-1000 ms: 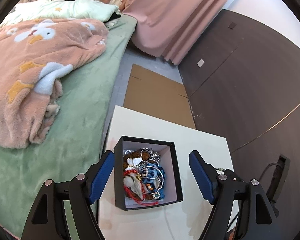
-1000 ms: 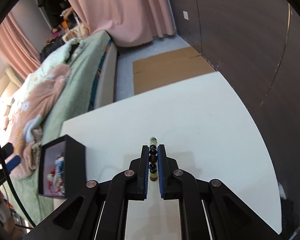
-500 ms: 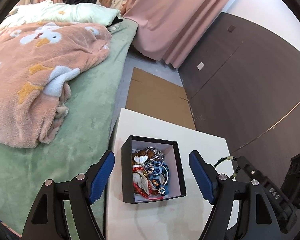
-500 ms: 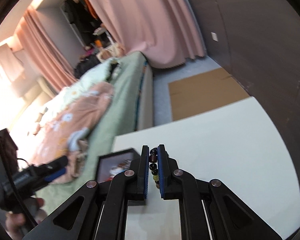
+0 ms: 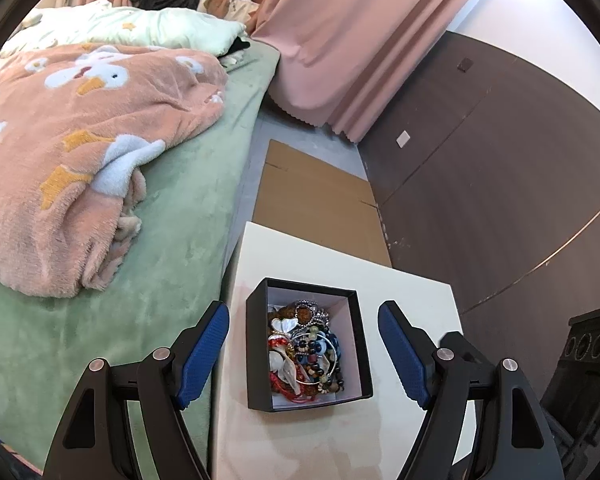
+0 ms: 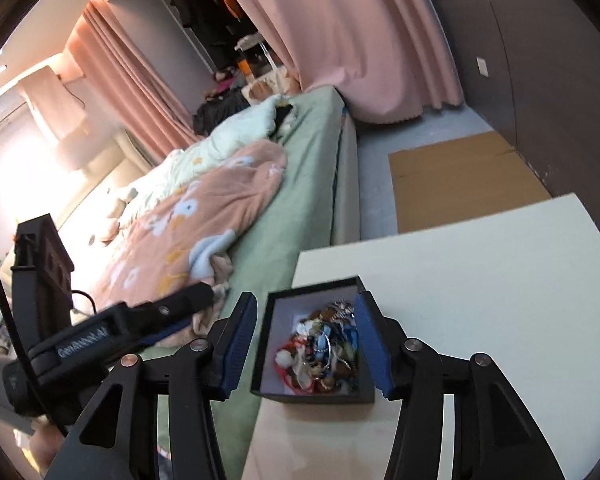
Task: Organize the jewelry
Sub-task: 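Drop the ring into the box with the left tool while the right tool drops the bracelet in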
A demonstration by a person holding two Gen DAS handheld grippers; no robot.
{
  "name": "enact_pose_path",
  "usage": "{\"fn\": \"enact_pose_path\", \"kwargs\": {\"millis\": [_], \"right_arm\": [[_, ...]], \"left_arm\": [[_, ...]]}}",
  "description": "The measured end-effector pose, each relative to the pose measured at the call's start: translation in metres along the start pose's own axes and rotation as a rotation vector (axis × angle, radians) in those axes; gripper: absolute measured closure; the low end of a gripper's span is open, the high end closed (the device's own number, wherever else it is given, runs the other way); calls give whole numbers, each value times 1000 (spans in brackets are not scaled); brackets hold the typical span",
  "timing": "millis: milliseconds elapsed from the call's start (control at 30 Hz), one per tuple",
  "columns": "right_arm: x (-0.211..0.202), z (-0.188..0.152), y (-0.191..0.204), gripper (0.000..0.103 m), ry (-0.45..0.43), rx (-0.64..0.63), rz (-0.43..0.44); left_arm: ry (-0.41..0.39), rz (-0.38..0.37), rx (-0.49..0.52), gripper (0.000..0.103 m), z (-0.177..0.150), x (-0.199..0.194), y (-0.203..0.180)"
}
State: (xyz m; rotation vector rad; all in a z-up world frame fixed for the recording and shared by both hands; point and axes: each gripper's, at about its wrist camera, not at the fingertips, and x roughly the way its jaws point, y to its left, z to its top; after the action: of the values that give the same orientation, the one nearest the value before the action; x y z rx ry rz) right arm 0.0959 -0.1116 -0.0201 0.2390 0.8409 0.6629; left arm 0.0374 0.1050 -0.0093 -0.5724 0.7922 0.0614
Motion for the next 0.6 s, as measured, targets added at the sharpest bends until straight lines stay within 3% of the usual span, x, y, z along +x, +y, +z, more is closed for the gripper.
{"fn": "enact_pose_path", "kwargs": {"millis": [233,433,600], "right_arm": [[-23,-2,-27,45,-21,80,-2],[-43,-5,-34,41,-33,73,-42],[-62,-7,-38,26,-54,60,-66]], "left_arm": [[-12,14,29,25,-5,-4,-9],[-16,39,43,21,-14,-5,-23],[-32,58,122,14,-26,-9,-43]]}}
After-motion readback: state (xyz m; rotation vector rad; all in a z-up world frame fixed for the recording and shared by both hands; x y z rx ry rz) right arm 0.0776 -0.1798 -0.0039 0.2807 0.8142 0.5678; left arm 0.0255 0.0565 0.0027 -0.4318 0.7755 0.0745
